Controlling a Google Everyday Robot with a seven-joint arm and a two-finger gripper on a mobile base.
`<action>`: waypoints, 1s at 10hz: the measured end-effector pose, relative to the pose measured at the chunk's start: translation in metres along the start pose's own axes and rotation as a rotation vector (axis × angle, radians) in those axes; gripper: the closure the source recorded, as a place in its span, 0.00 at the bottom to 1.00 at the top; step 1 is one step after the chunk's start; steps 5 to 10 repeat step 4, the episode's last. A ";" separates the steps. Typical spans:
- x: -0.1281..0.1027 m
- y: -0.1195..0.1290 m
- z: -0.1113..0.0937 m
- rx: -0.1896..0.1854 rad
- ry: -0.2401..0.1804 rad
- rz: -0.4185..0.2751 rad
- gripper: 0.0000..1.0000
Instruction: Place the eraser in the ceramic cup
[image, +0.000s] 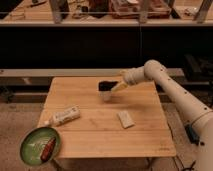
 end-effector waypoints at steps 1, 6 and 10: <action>0.000 -0.001 0.000 0.002 -0.001 0.004 0.20; 0.001 -0.005 -0.011 -0.005 -0.073 0.027 0.20; 0.001 -0.005 -0.011 -0.005 -0.073 0.027 0.20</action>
